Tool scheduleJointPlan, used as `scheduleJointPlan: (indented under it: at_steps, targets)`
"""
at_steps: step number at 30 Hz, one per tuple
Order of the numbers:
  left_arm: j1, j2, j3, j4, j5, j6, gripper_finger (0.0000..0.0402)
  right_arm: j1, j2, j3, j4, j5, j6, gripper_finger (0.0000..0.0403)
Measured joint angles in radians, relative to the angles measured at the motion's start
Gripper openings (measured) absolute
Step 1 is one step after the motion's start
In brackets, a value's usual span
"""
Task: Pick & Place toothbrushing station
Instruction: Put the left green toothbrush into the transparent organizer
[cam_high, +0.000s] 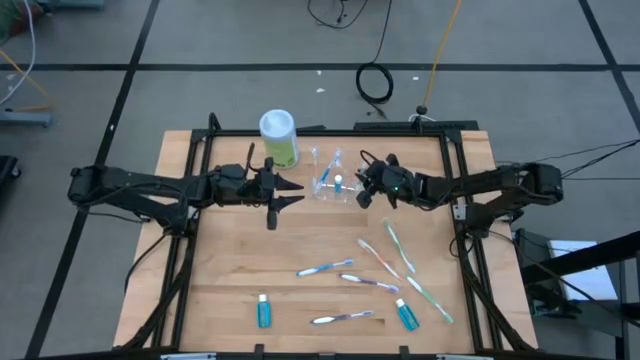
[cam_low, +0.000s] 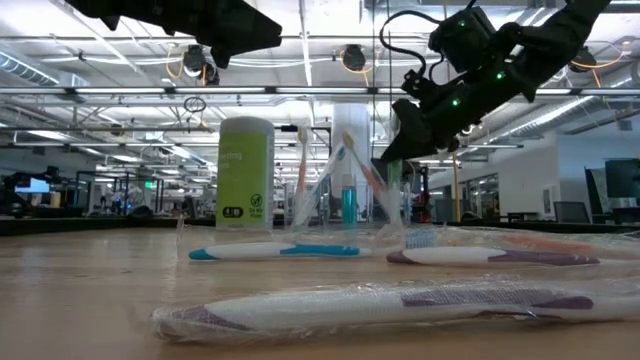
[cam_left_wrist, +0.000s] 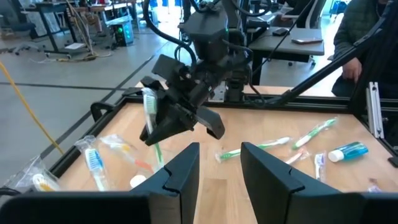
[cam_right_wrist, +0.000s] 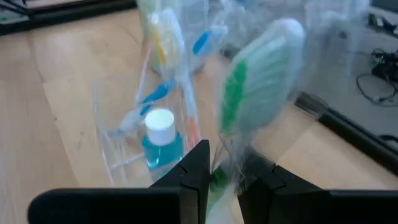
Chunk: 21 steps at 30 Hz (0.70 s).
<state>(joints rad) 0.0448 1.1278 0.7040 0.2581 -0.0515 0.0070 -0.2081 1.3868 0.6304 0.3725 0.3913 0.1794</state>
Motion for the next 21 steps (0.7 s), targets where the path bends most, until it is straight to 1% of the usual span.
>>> scheduleJointPlan:
  at_steps: [6, 11, 13, 17, 21]
  targets:
    - [0.000, 0.000, 0.000, 0.001, 0.000, -0.023, 0.0122, 0.009, -0.007, 0.000, -0.079, -0.029, 0.046, 0.0059]
    - [0.000, 0.000, 0.000, 0.001, 0.000, -0.048, 0.0122, 0.006, -0.007, 0.000, -0.100, -0.018, 0.097, 0.0059]
    - [0.000, 0.000, 0.000, 0.001, 0.000, -0.050, 0.0122, 0.005, -0.007, 0.000, -0.088, 0.003, 0.083, 0.0059]
    - [0.000, 0.000, 0.000, 0.002, 0.000, -0.051, 0.0122, -0.002, -0.007, 0.000, -0.089, -0.002, 0.029, 0.0061]
    - [0.000, 0.000, 0.000, 0.002, 0.001, -0.064, 0.0122, -0.002, -0.007, 0.000, -0.095, -0.002, 0.010, 0.0085]
